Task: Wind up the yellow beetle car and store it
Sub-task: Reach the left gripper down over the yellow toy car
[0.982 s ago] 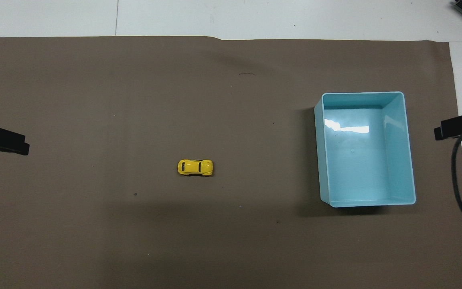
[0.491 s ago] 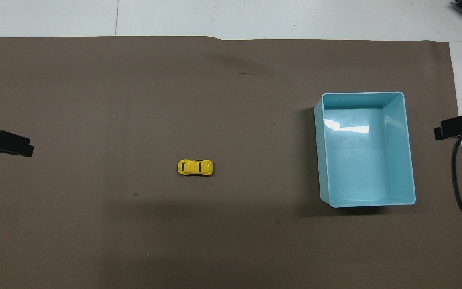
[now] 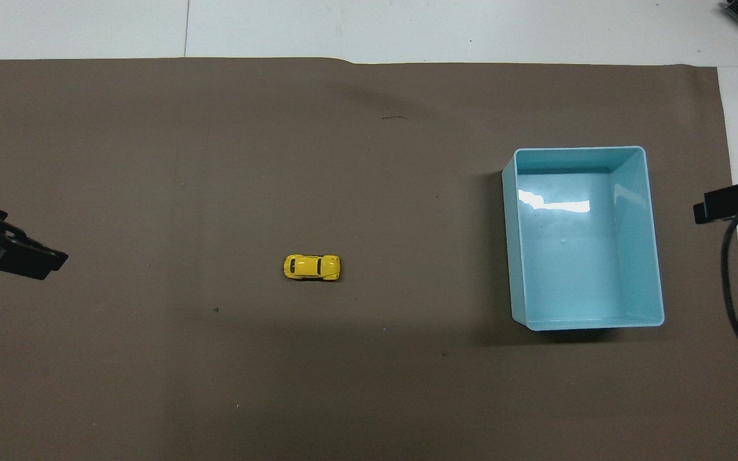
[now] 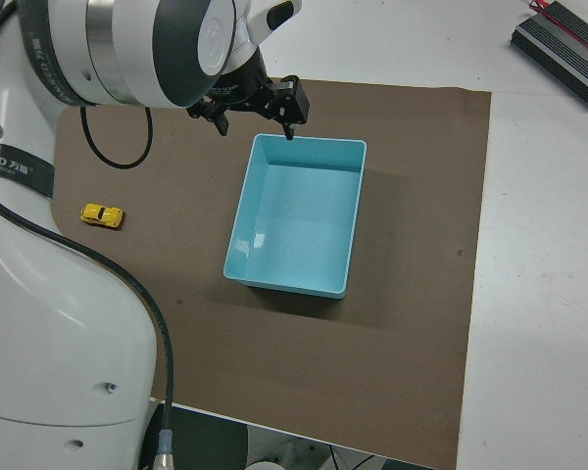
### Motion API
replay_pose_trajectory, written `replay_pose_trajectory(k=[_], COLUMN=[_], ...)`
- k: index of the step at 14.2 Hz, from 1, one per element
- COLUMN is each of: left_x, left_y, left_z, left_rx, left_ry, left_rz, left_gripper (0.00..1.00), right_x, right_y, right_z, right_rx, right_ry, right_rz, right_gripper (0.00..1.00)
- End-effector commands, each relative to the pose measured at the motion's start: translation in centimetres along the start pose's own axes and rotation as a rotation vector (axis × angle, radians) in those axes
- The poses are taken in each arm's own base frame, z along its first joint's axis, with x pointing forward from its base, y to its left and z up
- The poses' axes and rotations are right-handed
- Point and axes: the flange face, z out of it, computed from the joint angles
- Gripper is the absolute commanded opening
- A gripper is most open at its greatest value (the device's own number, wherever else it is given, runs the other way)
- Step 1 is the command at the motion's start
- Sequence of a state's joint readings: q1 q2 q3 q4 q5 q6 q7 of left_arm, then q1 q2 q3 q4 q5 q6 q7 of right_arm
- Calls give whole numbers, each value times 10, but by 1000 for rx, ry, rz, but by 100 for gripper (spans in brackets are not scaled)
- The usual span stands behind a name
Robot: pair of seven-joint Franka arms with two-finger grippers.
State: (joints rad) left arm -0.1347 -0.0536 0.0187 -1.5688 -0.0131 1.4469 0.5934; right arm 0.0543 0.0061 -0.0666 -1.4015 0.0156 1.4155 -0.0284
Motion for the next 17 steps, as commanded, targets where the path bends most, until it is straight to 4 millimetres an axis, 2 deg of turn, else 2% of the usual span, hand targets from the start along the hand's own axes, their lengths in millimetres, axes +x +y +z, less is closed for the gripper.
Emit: replay_pose_trajectory(k=[1, 2, 4, 6, 10, 14, 17], left_x=[-2, 1, 13, 16, 34, 59, 82], left_y=[10, 12, 30, 28, 40, 64, 87], left_z=[-2, -2, -3, 6, 51, 98, 141], left_rx=[-15, -13, -3, -12, -35, -4, 32], left_ry=[-3, -2, 5, -3, -23, 43, 74], left_rz=[189, 270, 513, 618, 769, 868, 933], left_gripper=[100, 100, 100, 100, 100, 100, 100], right_x=[-4, -4, -4, -4, -4, -4, -4], right_y=[3, 3, 3, 3, 3, 3, 3], right_z=[-5, -5, -5, -5, -5, -5, -5], right_rx=[18, 18, 18, 18, 18, 18, 20], right_ry=[7, 7, 7, 7, 7, 7, 7], right_rz=[18, 18, 18, 18, 18, 18, 17], right_gripper=[100, 100, 100, 100, 100, 100, 100])
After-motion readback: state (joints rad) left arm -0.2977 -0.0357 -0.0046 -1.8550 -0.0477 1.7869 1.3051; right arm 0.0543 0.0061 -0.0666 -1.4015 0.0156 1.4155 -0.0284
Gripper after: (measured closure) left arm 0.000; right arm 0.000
